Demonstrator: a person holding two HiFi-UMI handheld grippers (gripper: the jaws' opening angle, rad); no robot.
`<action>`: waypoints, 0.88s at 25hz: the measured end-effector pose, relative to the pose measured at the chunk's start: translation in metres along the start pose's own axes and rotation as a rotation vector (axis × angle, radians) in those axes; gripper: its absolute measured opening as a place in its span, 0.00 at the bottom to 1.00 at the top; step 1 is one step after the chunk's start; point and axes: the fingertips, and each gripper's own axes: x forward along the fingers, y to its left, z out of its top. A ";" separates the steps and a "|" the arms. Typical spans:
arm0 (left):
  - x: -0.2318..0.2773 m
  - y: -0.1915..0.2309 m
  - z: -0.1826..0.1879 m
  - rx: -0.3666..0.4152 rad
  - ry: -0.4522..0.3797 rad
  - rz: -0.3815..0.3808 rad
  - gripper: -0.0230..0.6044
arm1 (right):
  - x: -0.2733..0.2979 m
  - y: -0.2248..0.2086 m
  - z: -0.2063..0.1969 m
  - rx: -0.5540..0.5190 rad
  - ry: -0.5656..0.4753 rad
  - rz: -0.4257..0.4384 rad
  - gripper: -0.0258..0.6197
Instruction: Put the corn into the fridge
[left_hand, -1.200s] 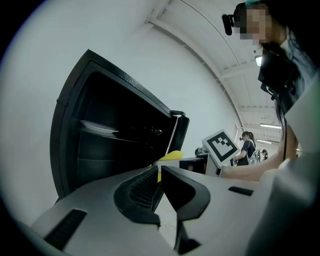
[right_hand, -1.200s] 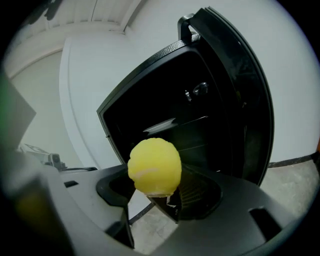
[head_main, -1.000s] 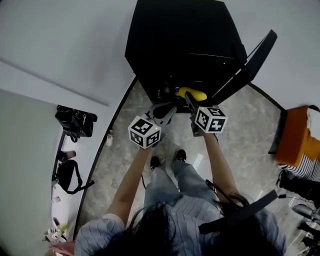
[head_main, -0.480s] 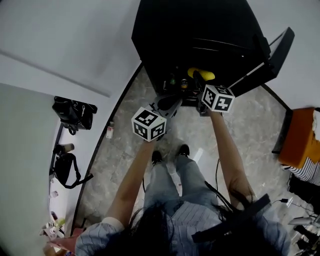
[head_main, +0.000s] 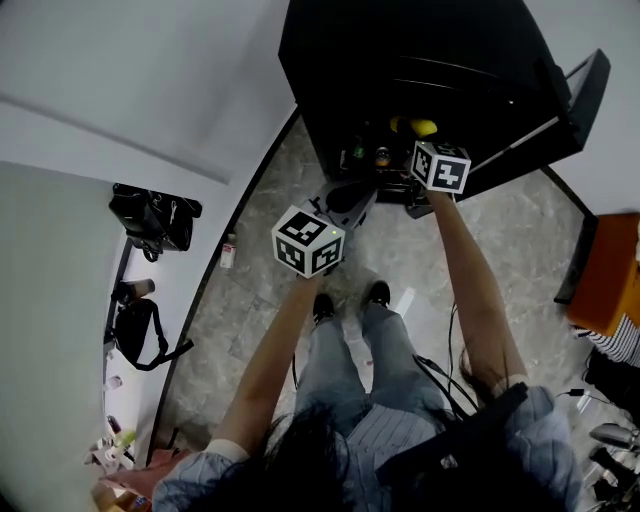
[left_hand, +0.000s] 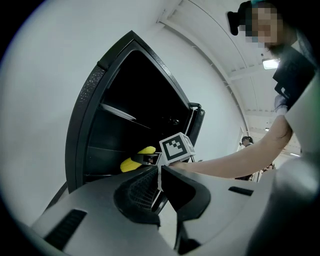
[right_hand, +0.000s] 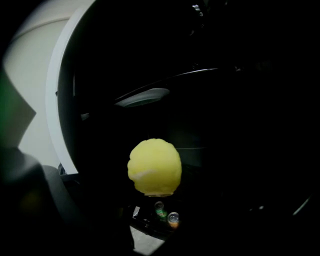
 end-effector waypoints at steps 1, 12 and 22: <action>-0.001 0.001 0.000 0.000 0.002 0.003 0.05 | 0.002 -0.001 0.000 0.000 0.005 0.002 0.42; -0.004 0.008 -0.007 -0.012 0.018 0.019 0.05 | 0.018 -0.009 -0.029 -0.086 0.147 -0.015 0.42; -0.009 0.019 -0.011 -0.010 0.006 0.064 0.05 | 0.042 -0.024 -0.026 -0.024 0.148 -0.037 0.42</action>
